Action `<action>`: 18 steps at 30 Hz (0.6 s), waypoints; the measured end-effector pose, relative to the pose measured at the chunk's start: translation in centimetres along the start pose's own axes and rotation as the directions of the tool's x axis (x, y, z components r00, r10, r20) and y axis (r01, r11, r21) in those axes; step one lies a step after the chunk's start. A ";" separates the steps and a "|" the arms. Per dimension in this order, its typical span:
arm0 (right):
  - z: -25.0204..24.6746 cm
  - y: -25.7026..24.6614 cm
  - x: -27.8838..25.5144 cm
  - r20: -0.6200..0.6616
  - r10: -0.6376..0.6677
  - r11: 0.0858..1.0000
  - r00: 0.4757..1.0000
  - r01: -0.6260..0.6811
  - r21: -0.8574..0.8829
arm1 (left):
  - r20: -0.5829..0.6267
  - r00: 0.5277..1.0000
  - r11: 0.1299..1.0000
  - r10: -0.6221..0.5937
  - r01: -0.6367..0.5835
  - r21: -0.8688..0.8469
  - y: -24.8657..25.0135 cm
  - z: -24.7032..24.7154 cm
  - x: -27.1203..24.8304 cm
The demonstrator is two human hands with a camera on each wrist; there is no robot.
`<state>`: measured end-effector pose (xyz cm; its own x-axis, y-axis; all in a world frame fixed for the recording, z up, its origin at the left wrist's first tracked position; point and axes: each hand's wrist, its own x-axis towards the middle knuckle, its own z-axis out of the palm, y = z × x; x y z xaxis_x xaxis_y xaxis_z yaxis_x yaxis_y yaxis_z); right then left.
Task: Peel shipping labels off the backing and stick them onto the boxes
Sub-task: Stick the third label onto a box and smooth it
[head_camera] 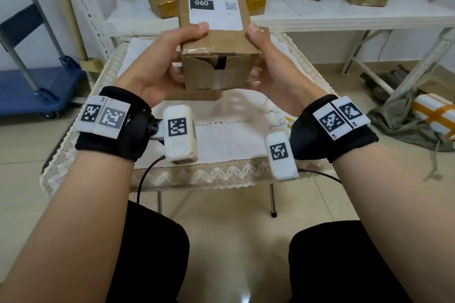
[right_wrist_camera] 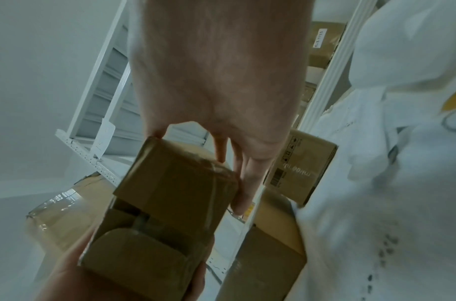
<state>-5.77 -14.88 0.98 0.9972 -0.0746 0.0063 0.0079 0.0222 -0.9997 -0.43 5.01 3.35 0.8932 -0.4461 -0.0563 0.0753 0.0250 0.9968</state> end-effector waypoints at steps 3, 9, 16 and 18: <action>1.1 0.0 0.3 0.025 0.020 0.999 1.000 -0.019 -0.032 | -0.098 0.994 0.995 0.042 -0.051 -0.090 0.2 -2.1 -0.1; 2.2 1.2 0.9 0.024 0.050 0.992 0.998 -0.046 -0.121 | -0.316 0.947 0.965 0.056 -0.133 -0.226 0.9 -6.8 -0.2; 2.5 2.2 1.6 0.015 0.039 0.994 0.999 -0.037 -0.103 | -0.424 0.903 0.918 -0.070 -0.108 -0.382 -0.5 -10.2 -0.4; 2.7 2.4 1.7 -0.002 0.045 0.995 0.999 -0.045 -0.089 | -0.443 0.892 0.922 -0.092 -0.093 -0.377 -1.1 -10.6 -0.2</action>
<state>-3.82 -12.23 -1.31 0.9964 -0.0757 -0.0388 -0.0436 -0.0634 -0.9970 4.01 14.61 1.69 0.9861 -0.0034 -0.1662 0.1536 0.4016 0.9029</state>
